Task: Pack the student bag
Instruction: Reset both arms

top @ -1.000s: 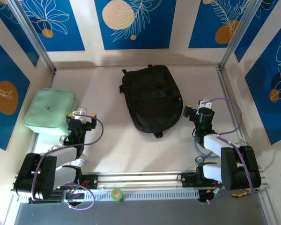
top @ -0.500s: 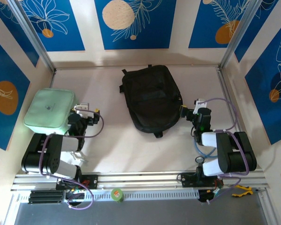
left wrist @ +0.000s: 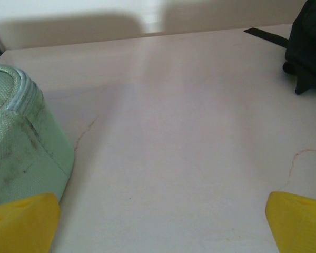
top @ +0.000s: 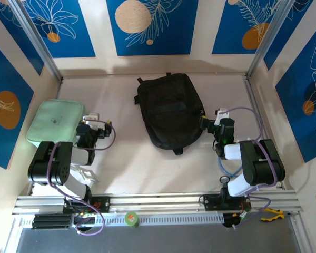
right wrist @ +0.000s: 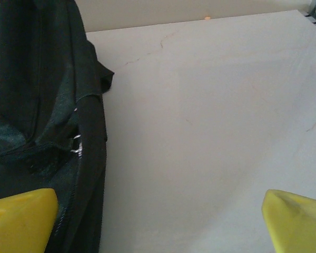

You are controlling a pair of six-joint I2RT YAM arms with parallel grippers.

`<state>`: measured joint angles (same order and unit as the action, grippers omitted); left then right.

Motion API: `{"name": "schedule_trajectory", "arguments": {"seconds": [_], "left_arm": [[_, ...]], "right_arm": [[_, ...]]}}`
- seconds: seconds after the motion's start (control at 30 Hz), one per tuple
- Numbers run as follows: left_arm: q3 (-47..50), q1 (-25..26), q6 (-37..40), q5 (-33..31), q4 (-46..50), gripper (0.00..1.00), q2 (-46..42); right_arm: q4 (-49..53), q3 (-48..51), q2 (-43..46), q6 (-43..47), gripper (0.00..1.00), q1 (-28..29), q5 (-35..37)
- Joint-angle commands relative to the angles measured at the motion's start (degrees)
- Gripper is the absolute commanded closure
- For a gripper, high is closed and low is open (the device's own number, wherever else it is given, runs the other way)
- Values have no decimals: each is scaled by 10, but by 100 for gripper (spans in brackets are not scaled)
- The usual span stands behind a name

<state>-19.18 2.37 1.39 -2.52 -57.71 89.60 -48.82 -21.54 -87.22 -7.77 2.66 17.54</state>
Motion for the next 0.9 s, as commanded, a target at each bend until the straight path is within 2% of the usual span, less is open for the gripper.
{"name": "schedule_trajectory", "arguments": {"seconds": [0.0, 0.1, 0.23, 0.87], "left_arm": [[-13, 4, -6, -17, 23, 0, -1], [-8, 4, 1, 6, 11, 0, -1], [-24, 4, 12, 37, 44, 0, -1], [-30, 7, 14, 24, 53, 0, 1]], "right_arm": [[2, -11, -1, -2, 1, -6, -6], [1, -11, -1, -2, 1, -5, -6], [0, -11, -1, -2, 1, -5, -6], [0, -10, -1, -3, 1, -5, -6]]}}
